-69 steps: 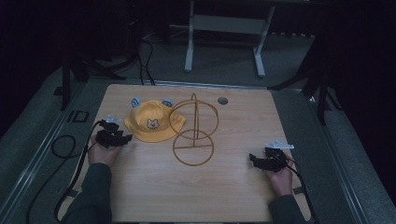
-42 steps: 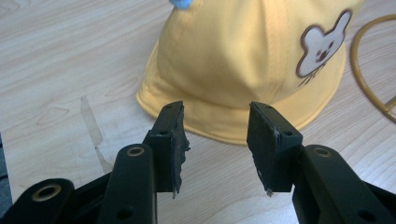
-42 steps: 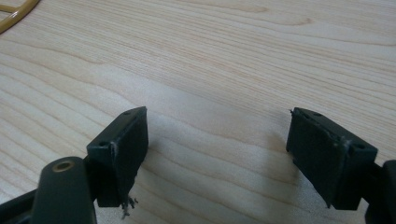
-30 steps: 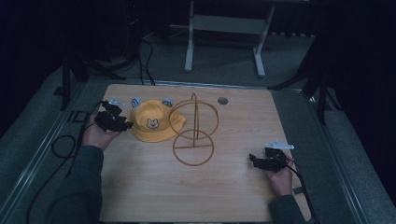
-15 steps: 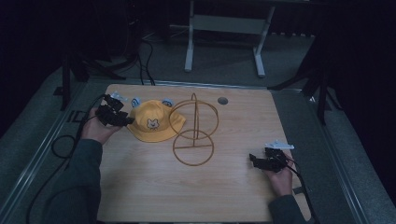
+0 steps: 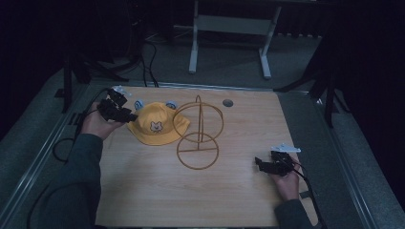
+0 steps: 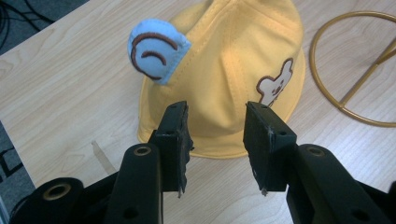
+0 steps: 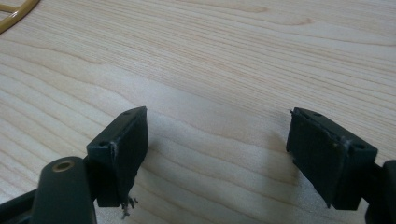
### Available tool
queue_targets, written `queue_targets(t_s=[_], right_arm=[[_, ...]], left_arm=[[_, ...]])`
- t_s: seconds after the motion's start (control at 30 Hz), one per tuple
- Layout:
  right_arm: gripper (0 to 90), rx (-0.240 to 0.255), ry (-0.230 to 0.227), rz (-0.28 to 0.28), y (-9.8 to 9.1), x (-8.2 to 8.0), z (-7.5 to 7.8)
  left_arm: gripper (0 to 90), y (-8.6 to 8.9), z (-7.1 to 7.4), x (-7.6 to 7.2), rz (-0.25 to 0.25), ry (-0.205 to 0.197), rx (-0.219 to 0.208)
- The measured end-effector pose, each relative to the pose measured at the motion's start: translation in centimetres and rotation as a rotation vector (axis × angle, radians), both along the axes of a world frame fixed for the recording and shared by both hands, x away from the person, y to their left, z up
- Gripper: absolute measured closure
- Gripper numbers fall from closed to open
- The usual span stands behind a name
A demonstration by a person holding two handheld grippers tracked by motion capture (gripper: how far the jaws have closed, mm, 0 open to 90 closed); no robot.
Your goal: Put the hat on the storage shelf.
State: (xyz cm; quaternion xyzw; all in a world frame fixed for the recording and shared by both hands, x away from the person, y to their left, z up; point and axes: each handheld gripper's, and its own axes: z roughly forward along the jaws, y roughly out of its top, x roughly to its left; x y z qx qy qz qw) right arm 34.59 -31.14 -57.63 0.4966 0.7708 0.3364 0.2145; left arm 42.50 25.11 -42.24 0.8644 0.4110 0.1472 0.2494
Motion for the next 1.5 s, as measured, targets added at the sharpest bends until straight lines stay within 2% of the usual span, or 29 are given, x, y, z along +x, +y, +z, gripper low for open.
queue_targets(t_s=[0.17, 0.37, 0.6, 0.77, 1.0, 1.2, 1.43, 1.5], right_arm=[[20.7, 0.001, 0.000, 0.000, 0.0, 0.0, 0.0], [20.7, 0.001, 0.000, -0.001, 0.0, 0.0, 0.0], [20.7, 0.001, 0.000, 0.000, 0.0, 0.0, 0.0], [20.7, 0.001, 0.000, -0.001, 0.0, 0.0, 0.0], [20.7, 0.000, 0.000, 0.000, 0.0, 0.0, 0.0], [20.7, 0.002, 0.000, -0.001, 0.0, 0.0, 0.0], [20.6, 0.002, 0.000, -0.001, 0.0, 0.0, 0.0], [20.6, 0.002, 0.001, -0.001, 0.0, 0.0, 0.0]], left_arm=[[60.4, -0.7, 0.7, 0.9, -0.037, 0.024, 0.009], [60.0, -1.8, 1.1, 1.9, -0.063, 0.035, 0.031], [58.8, -2.6, 2.1, 3.3, -0.065, 0.049, 0.041], [56.9, -3.2, 2.2, 4.5, -0.062, 0.062, 0.044], [47.6, -4.3, 1.7, 5.8, -0.039, 0.057, 0.043], [40.6, -5.4, 1.0, 6.9, -0.068, 0.076, 0.038], [37.4, -5.7, 0.3, 8.0, -0.068, 0.081, -0.018], [37.5, -5.7, 0.0, 8.3, -0.081, 0.090, -0.009]])
